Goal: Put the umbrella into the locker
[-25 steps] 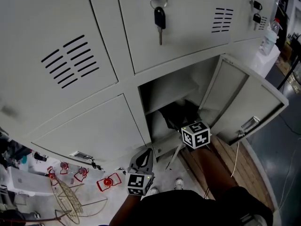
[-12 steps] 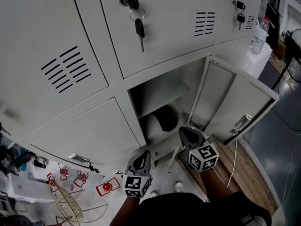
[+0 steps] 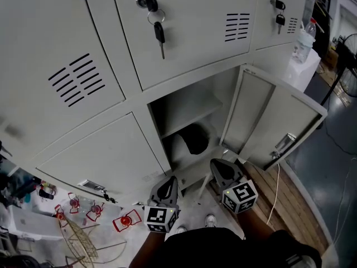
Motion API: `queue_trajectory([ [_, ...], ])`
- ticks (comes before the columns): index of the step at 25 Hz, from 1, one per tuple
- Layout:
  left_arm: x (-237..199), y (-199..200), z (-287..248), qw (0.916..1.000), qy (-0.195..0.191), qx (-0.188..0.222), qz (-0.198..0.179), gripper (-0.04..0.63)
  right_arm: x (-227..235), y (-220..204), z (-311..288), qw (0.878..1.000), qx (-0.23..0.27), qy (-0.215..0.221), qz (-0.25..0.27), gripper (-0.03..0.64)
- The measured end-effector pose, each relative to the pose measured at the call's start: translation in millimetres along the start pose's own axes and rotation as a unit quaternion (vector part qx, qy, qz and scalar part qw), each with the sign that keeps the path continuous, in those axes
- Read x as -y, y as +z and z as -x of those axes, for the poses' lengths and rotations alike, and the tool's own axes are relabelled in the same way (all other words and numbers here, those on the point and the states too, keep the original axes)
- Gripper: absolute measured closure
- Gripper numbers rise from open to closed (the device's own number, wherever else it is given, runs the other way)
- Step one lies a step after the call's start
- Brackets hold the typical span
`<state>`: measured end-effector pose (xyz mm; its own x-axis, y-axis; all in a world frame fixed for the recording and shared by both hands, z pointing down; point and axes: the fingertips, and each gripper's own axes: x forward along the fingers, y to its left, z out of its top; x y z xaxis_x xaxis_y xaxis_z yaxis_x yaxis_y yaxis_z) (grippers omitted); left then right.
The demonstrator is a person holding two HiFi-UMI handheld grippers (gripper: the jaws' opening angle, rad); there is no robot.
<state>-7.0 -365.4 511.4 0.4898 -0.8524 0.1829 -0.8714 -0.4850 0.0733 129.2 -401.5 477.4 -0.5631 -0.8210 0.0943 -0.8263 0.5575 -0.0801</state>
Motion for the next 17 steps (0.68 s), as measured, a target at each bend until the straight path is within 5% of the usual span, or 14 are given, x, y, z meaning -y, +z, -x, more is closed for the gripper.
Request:
queue_trajectory([
  [17, 3.6, -2.5, 6.1, 1.0000, 0.002, 0.006, 0.006, 0.598, -16.5, 5.0, 13.7, 0.999, 0.038, -0.003, 0.035, 0.618],
])
